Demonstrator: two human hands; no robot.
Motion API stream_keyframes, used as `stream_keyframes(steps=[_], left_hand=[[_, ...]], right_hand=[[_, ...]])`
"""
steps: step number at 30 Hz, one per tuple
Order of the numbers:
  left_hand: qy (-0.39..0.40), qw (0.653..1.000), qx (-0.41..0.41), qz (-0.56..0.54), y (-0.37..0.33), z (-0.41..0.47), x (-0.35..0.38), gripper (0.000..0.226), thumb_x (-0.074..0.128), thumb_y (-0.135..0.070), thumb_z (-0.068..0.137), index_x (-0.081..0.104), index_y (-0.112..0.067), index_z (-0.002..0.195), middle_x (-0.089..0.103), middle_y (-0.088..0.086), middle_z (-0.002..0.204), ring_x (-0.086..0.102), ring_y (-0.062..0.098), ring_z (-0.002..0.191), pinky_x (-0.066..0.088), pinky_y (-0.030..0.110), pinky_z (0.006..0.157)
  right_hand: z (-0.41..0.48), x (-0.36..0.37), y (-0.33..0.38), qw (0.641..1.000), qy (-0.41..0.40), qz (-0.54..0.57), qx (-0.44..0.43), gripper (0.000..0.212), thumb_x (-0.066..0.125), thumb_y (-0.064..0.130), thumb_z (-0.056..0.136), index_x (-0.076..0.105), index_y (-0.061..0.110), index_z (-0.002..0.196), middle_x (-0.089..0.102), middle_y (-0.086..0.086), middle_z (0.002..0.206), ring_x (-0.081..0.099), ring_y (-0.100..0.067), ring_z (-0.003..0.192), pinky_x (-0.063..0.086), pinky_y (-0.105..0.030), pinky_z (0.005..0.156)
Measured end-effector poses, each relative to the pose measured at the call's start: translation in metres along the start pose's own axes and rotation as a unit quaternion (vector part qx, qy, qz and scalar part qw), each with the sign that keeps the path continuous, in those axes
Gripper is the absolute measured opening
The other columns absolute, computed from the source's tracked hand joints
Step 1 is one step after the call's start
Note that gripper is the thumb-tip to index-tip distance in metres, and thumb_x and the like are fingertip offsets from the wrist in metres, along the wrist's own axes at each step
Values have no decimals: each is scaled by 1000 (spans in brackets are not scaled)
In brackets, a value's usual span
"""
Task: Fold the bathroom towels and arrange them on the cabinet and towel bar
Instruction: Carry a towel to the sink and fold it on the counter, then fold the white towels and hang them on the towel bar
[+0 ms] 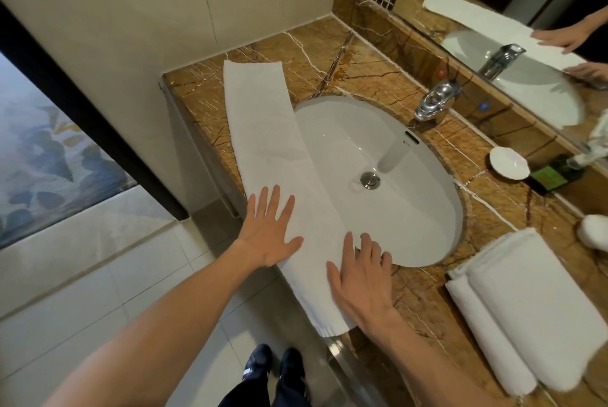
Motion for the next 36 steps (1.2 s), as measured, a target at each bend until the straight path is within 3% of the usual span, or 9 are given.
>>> stream_keyframes(steps=[2,6,12,20,24,28,32,36], left_hand=[[-11,1000,-7,-3,-1,3,-2,85,10,-71,87,-23,-20,146,-30,16,153,-29,38,139,-18,54,112],[-26,999,-17,-17,-2,9,-4,81,5,-71,87,-25,-25,145,-29,15,153,-27,38,140,-14,57,113],[-33,999,-22,-22,-2,10,-3,81,-1,-71,82,-25,-26,145,-28,15,154,-25,39,141,-16,55,111],[-34,999,-14,-18,0,13,-1,83,-5,-73,79,-24,-27,146,-26,15,155,-24,39,141,-16,56,111],[-23,1000,-8,-5,-4,15,-1,81,4,-71,86,-24,-24,146,-27,15,154,-24,39,141,-18,58,109],[-53,997,56,9,-34,21,-20,77,9,-66,90,-16,-23,149,-22,12,157,-21,35,143,-14,58,112],[-70,988,131,-49,-107,30,-49,67,17,-53,97,-4,-21,152,-12,12,159,-11,32,146,-7,52,115],[-89,967,215,-105,-199,25,-72,61,33,-40,99,13,-15,151,3,18,158,12,33,142,14,43,114]], right_hand=[[7,1,6,999,16,16,-24,74,17,59,93,21,13,151,23,-20,155,25,-38,141,20,-53,113],[23,4,20,995,38,17,-91,73,10,61,94,5,18,154,0,-14,161,-2,-33,148,-4,-50,116],[26,17,23,991,66,15,-118,72,3,61,94,-10,19,152,-11,-8,160,-12,-26,147,-12,-45,115],[25,22,22,992,57,15,-109,72,2,61,94,-13,20,151,-16,-6,158,-16,-26,146,-16,-45,114],[24,19,20,992,69,22,-108,71,2,60,94,-12,21,151,-13,-8,160,-15,-27,147,-14,-45,115],[15,-2,-14,997,45,51,-43,69,4,58,95,0,21,153,-8,-11,160,-11,-29,147,-14,-44,114],[-10,-35,-87,997,-9,33,67,62,13,50,99,18,18,152,6,-16,160,-1,-32,148,-8,-46,116],[-51,-60,-171,977,-41,11,208,52,27,41,100,33,16,145,13,-19,158,7,-34,147,2,-51,117]])
Point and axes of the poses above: each hand's wrist, its own z-axis towards the middle knuckle, its own x-axis out of the palm, y = z × x, the point moved 7 cm from there along z, towards the middle knuckle
